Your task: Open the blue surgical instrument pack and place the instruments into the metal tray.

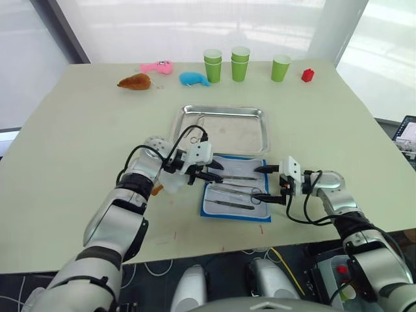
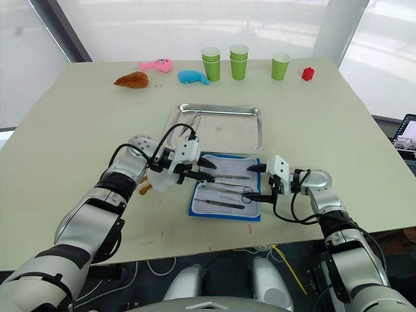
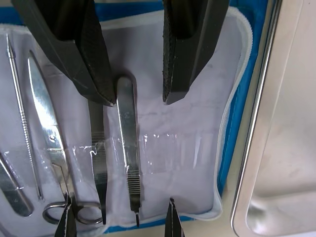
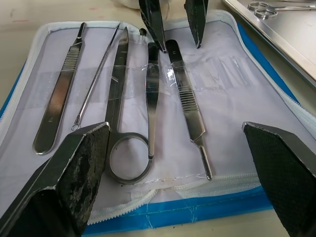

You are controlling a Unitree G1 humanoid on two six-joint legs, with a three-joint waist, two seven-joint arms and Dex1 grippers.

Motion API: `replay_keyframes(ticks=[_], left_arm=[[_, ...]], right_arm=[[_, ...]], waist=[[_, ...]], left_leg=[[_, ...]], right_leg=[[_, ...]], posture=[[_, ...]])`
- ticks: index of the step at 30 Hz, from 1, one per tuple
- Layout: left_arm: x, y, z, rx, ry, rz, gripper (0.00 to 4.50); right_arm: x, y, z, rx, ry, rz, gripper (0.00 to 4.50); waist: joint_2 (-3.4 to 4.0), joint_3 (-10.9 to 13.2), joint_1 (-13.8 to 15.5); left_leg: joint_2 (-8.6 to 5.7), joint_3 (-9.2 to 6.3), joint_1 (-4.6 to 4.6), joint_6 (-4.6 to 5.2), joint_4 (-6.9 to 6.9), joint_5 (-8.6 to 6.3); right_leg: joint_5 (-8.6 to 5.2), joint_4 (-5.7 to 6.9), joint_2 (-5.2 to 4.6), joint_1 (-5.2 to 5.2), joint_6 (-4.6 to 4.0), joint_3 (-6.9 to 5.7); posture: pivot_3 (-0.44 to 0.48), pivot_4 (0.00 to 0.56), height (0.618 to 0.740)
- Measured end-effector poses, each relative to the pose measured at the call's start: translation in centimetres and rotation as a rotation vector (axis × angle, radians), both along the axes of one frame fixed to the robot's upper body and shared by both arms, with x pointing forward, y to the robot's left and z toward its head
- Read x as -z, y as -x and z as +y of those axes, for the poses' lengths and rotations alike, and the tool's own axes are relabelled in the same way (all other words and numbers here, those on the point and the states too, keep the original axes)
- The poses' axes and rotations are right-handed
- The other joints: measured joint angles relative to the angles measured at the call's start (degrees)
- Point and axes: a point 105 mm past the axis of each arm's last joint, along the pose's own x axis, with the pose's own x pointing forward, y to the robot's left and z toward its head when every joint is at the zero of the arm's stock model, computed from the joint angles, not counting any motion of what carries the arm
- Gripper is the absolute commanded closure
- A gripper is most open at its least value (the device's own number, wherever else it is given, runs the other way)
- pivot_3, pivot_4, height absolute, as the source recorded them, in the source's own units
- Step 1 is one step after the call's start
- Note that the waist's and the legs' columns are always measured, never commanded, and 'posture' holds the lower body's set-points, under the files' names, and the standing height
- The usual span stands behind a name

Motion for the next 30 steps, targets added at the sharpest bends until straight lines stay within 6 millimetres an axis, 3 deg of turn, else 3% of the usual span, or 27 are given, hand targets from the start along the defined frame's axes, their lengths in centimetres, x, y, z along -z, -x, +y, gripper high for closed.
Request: replay_keyframes(ticks=[14,18,19,30], left_arm=[[0.5,0.5,-1.1,0.042,0.016,0.016,2.89],[0.8,0.8,-1.2,0.057,0.016,0.034,4.25],[0.8,0.9,-1.2,0.056,0.019,0.038,4.38],[0.5,0.9,-1.5,0.064,0.010,0.059,4.38]], right_arm=[[0.1,0.1,-0.3,-0.003,0.009,0.002,0.00],[0.1,0.2,-0.3,-0.004,0.008,0.003,0.00],[0.1,0.2,-0.3,-0.005,0.008,0.002,0.00],[0.1,0.3,-0.3,-0.005,0.007,0.005,0.00]], waist=[[0.00,-0.12,-0.04],[0.02,-0.20,-0.05],[0.02,-0.20,-0.05],[0.11,-0.15,-0.16]], left_leg=[[-0.58,-0.55,0.01,0.12,0.00,-0.07],[-0.67,-0.69,0.04,0.27,0.00,-0.15],[-0.70,-0.74,0.03,0.27,0.00,-0.16],[-1.16,-1.75,0.03,0.28,0.00,-0.16]], right_leg=[[-0.24,-0.04,-0.82,0.37,0.68,-0.36],[-0.28,-0.18,-0.96,0.49,0.75,-0.47],[-0.28,-0.19,-1.00,0.49,0.76,-0.51],[-0.55,-0.23,-1.74,0.92,0.72,-1.35]], posture=[[0.000,0.150,0.740],[0.000,0.150,0.740],[0.000,0.150,0.740],[0.000,0.150,0.740]])
